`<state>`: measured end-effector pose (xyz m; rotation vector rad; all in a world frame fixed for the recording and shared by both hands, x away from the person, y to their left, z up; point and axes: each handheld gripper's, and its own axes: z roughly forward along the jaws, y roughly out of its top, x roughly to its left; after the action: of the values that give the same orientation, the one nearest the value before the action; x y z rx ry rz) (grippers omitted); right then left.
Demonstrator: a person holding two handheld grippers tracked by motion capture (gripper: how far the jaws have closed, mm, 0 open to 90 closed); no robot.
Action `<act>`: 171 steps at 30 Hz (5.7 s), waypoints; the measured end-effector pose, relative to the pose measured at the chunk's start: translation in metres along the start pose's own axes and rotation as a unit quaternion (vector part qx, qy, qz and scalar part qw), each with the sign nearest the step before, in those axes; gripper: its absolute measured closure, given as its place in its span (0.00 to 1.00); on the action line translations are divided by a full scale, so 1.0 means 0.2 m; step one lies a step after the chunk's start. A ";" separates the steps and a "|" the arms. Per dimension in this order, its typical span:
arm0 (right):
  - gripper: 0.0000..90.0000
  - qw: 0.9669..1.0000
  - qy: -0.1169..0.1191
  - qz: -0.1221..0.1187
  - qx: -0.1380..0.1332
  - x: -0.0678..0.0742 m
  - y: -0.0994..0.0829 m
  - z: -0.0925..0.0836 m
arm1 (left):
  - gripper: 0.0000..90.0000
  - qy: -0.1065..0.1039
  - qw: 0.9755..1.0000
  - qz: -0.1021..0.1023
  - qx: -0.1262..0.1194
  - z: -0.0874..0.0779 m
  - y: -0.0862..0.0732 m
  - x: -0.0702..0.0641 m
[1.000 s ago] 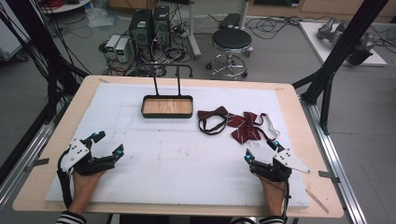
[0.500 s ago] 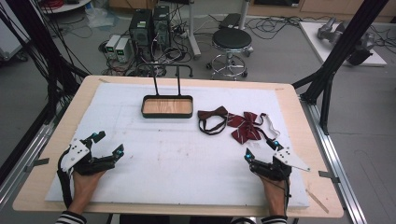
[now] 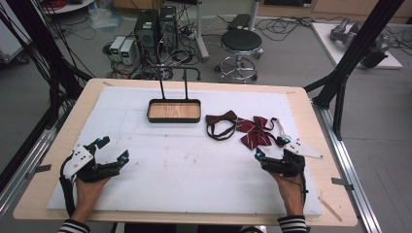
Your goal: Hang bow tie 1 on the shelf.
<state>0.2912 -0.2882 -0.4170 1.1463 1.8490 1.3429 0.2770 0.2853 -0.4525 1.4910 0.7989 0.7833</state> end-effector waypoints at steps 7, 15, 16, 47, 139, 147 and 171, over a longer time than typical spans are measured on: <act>0.10 0.999 0.005 -0.003 0.032 -0.01 0.12 0.04 | 0.14 0.000 1.000 0.000 0.000 0.00 0.00 0.00; 0.10 0.996 -0.007 -0.013 0.086 -0.05 0.23 0.14 | 0.14 -0.001 1.000 0.000 -0.001 0.00 0.00 0.00; 0.10 0.996 -0.009 -0.011 0.088 -0.06 0.24 0.15 | 0.14 -0.001 1.000 0.000 0.000 0.00 0.00 0.00; 0.19 0.966 -0.027 0.023 0.258 -0.20 0.39 0.48 | 0.14 -0.001 1.000 -0.001 -0.001 0.00 0.00 0.00; 0.83 0.919 -0.096 0.093 0.372 -0.32 0.33 0.72 | 0.14 0.000 1.000 0.000 0.000 0.00 0.00 0.00; 0.83 0.933 -0.102 0.090 0.334 -0.31 0.37 0.68 | 0.14 0.000 1.000 -0.001 0.000 0.00 0.00 0.00; 0.83 0.977 -0.132 0.039 0.165 -0.27 0.49 0.54 | 0.14 -0.001 1.000 0.001 0.000 0.00 0.00 0.00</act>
<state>0.4348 -0.2747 -0.3622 1.5007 1.8861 0.8890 0.2772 0.2850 -0.4525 1.4931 0.7966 0.7816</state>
